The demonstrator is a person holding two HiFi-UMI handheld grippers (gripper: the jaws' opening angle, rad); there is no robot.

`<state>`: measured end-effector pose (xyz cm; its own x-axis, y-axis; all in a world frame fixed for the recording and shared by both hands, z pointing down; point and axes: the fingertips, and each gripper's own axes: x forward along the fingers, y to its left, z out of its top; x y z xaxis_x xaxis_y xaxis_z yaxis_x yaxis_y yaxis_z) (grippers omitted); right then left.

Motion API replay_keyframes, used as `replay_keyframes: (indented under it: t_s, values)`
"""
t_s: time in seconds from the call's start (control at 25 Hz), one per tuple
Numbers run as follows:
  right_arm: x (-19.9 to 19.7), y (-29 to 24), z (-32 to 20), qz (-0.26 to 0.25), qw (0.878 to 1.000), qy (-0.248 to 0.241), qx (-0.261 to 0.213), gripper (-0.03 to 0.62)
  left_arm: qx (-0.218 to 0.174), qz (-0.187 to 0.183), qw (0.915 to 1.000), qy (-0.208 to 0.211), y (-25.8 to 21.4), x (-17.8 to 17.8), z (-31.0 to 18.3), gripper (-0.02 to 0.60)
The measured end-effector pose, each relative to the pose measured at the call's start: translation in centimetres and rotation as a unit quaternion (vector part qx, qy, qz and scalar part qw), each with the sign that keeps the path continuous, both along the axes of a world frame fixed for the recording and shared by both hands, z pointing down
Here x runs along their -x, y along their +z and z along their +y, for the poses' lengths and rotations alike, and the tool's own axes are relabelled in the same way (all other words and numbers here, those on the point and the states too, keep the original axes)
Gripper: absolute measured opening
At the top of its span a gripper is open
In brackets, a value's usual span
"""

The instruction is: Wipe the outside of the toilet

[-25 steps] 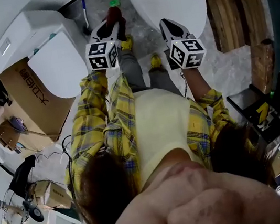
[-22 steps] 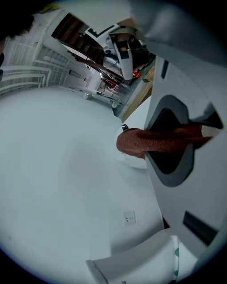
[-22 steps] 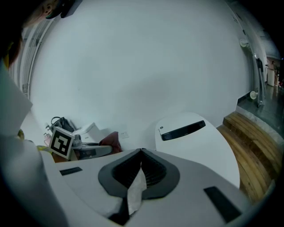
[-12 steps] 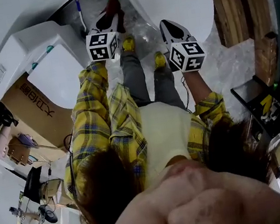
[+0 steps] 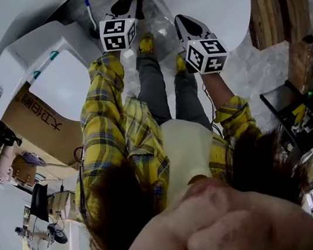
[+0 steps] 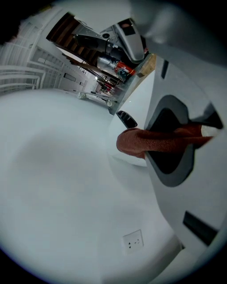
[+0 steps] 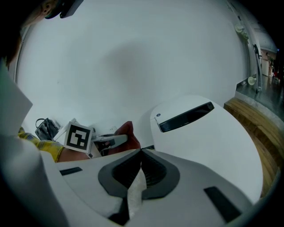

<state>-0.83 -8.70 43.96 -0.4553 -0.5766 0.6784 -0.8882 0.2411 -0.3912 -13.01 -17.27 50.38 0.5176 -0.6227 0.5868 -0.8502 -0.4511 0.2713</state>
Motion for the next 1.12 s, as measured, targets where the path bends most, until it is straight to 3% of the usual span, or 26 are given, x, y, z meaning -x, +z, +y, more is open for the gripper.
replay_keyframes:
  t_s: [0.28,0.6,1.12]
  values:
    - [1.1,1.7,-0.4,-0.016,1.000,0.002,0.016,0.025,0.004,-0.011,0.9999,-0.003,3.5,-0.1,-4.1,0.084]
    - [-0.5,3.7,-0.5,-0.015,0.999,0.020,0.030,0.025,-0.001,-0.025,0.9996,0.012,5.9,-1.5,-7.2,0.084]
    - [-2.5,5.1,-0.1,-0.021,0.998,0.049,0.035,0.025,0.008,0.015,0.9998,-0.003,8.0,-3.5,-7.1,0.084]
